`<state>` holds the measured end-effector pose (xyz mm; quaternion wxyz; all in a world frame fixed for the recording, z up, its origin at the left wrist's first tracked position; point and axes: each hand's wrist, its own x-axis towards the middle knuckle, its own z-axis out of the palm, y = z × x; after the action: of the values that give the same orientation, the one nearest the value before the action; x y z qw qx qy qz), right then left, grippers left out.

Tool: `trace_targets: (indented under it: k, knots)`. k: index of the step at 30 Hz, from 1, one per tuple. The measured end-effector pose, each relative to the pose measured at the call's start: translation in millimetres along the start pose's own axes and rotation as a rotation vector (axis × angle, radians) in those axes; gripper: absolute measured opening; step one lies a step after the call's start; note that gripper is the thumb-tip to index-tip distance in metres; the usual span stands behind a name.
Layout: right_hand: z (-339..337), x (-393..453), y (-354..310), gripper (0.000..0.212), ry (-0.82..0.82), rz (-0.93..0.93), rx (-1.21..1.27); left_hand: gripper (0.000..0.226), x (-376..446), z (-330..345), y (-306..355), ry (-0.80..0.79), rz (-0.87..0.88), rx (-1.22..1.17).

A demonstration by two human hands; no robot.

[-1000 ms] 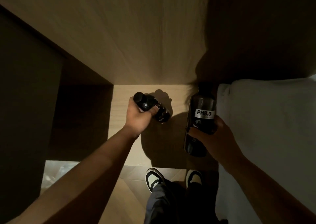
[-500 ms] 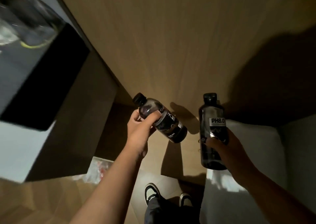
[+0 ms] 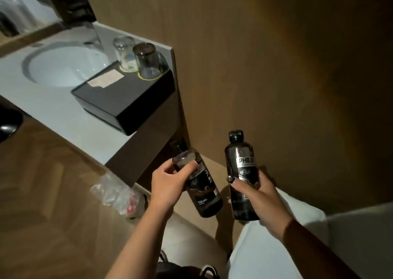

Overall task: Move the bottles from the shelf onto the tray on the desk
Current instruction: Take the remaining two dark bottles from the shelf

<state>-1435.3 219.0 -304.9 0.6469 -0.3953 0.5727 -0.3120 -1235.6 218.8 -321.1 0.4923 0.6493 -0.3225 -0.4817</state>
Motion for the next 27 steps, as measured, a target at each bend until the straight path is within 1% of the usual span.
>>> trace_targets:
  k: [2, 4, 5, 8, 9, 14, 16, 18, 20, 22, 23, 25, 27]
  knots:
    - [10, -6, -3, 0.035, -0.041, 0.002, -0.040, 0.020, -10, -11, 6, 0.011, 0.053, 0.083]
    - [22, -10, -7, 0.037, -0.050, -0.004, -0.095, 0.027, -17, -22, 11, 0.007, 0.090, 0.119]
    - [28, -11, -8, 0.037, -0.047, -0.013, -0.127, 0.026, -19, -29, 13, 0.011, 0.097, 0.124]
    - [50, -12, -14, 0.039, -0.034, -0.035, -0.202, 0.012, -22, -50, 20, 0.033, 0.120, 0.127]
    - [59, -11, -17, 0.039, -0.034, -0.043, -0.217, 0.010, -23, -59, 22, 0.052, 0.114, 0.118]
    - [113, -7, -26, 0.039, -0.065, -0.077, -0.260, 0.011, -12, -119, 27, 0.129, 0.057, 0.049]
    - [143, -5, -29, 0.036, -0.073, -0.090, -0.265, 0.008, -7, -149, 30, 0.151, 0.023, -0.019]
    - [177, -4, -29, 0.032, -0.071, -0.098, -0.254, 0.008, 0, -179, 33, 0.167, -0.045, -0.144]
    - [213, -1, -24, 0.031, -0.046, -0.091, -0.239, 0.019, 10, -209, 33, 0.165, -0.149, -0.295]
    - [252, 2, -17, 0.032, -0.013, -0.079, -0.225, 0.036, 18, -238, 33, 0.133, -0.242, -0.456]
    - [271, 3, -14, 0.036, -0.001, -0.077, -0.219, 0.040, 22, -253, 33, 0.104, -0.276, -0.530]
    - [307, 6, -9, 0.042, 0.014, -0.076, -0.200, 0.038, 29, -285, 34, 0.046, -0.328, -0.636]
    - [342, 11, -7, 0.035, -0.002, -0.072, -0.154, 0.038, 36, -317, 34, 0.010, -0.375, -0.699]
